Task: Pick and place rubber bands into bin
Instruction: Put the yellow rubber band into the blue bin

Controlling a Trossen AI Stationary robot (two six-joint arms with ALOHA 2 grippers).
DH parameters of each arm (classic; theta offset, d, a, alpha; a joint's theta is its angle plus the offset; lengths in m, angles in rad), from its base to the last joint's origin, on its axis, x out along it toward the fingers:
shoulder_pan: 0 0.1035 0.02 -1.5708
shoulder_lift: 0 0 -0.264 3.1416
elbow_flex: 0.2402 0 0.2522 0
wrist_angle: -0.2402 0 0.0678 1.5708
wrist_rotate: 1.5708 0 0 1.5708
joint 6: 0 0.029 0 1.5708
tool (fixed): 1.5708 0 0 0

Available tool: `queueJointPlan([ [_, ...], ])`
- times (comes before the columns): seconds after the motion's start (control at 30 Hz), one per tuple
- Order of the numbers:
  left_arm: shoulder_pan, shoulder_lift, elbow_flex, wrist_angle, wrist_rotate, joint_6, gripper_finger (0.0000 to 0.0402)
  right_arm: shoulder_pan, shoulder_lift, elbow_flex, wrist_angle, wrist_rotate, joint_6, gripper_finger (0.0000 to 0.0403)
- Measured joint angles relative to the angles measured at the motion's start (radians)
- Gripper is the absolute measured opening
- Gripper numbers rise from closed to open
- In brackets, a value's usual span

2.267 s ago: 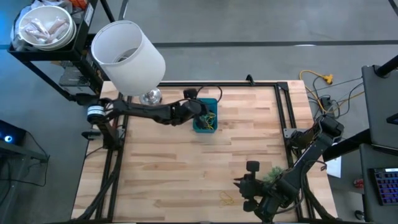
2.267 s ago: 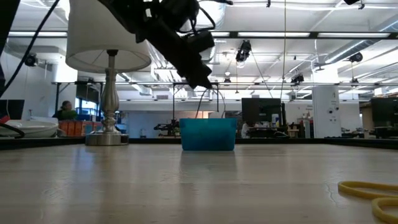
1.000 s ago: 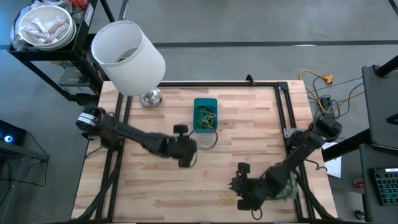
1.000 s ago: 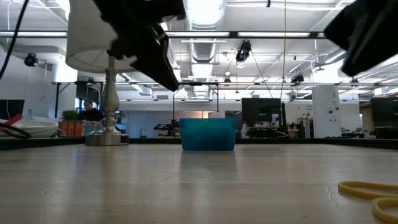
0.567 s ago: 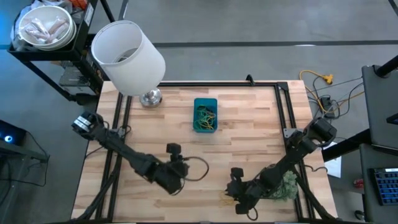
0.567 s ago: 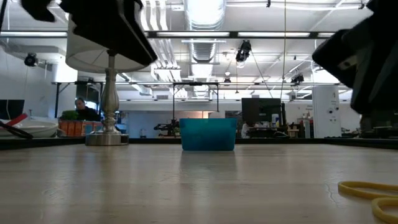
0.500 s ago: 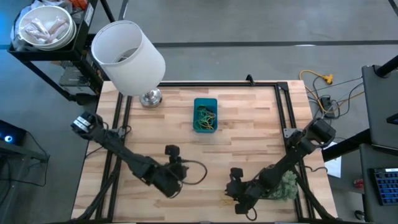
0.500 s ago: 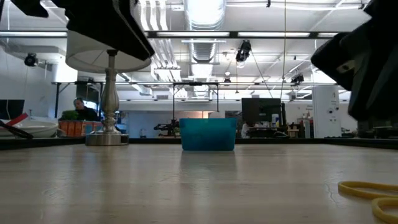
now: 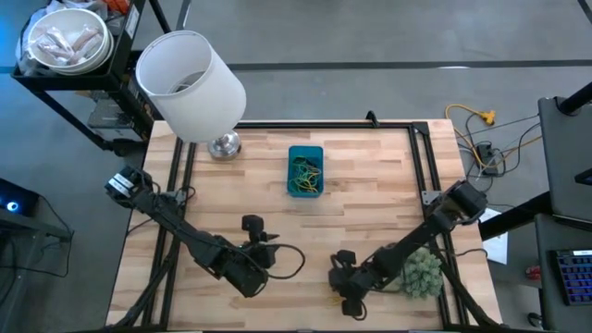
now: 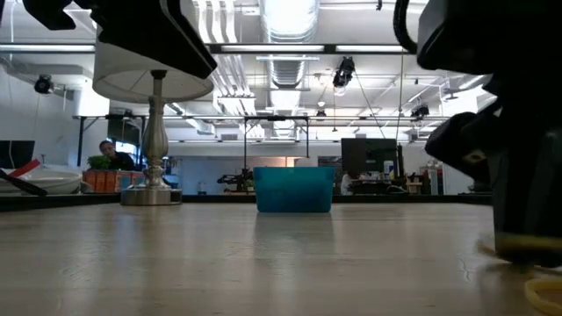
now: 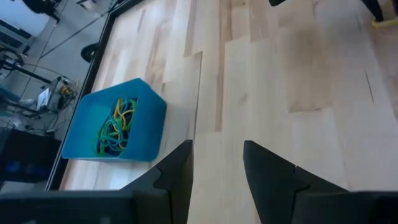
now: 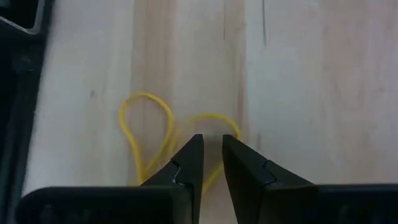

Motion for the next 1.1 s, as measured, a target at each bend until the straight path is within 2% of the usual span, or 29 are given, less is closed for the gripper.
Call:
queueJointPlan([
  [0.3,0.0,-0.001,0.0,-0.006,0.0,0.0,0.0125,-0.027,0.03,0.008,0.008,-0.051,0.022,0.0057],
  [0.7,0.0,-0.001,0.0,-0.011,0.0,0.0,0.0125,-0.031,-0.019,0.023,-0.021,-0.058,-0.021,0.0057],
  [0.9,0.001,-0.001,0.0,-0.025,0.0,-0.004,0.0125,-0.025,-0.034,0.068,-0.017,-0.048,-0.094,0.0057],
  [1.1,0.001,-0.001,0.0,-0.026,0.001,-0.005,0.0125,-0.027,-0.031,0.053,-0.097,-0.001,-0.039,0.0057],
])
